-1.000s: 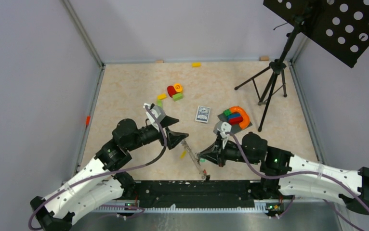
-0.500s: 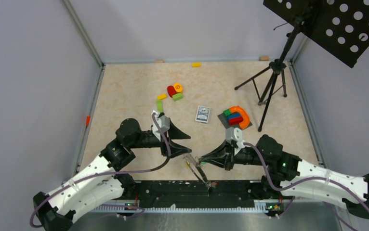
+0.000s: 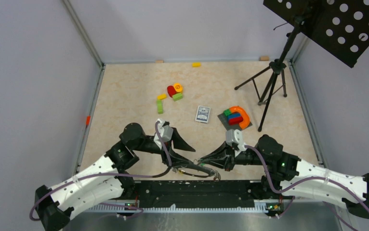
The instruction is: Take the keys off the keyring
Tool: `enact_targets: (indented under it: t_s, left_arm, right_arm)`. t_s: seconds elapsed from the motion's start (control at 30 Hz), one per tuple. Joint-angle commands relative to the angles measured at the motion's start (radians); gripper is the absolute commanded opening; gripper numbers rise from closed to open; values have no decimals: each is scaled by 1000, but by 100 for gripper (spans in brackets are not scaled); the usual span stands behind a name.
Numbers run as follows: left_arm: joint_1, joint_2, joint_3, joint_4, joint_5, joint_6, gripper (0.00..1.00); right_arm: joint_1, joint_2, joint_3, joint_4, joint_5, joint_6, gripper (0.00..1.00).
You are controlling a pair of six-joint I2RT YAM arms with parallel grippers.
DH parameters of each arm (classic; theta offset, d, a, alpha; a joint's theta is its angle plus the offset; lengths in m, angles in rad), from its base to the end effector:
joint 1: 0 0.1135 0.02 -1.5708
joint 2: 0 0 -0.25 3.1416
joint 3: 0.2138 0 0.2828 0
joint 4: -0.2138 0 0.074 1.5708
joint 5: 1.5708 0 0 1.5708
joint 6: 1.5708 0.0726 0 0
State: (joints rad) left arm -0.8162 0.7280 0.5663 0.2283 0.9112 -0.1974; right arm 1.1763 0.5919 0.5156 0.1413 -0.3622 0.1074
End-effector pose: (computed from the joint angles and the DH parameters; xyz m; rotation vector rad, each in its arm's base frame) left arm 0.1185 -0.2098 0.3025 1.2312 1.2153 -1.4516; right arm 0.0663 0.2261 0.3010 -1.1014 1.2372 1.2771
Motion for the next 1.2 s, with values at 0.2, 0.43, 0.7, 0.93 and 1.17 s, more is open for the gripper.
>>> enact_targets:
  t_s: [0.2,0.43,0.7,0.93,1.17]
  left_arm:
    - [-174,104,47,12,-45,65,55]
    - [-190,151,78,-18,-37,91,47]
    - [-190,129,100,-99,-61,133,34]
    - [-190,66,102,-152,-176,175,61]
    - [-190,-52,85,-137,-459,190,61]
  right_arm:
    - [2,3,8,84,-14,-17,0]
    - [3,-4,9,69,-23,-16,0]
    - [4,-34,3,49,-7,-19,0]
    - [3,-39,7,34,2,-11,0]
    - [2,-37,11,17,120,58,0]
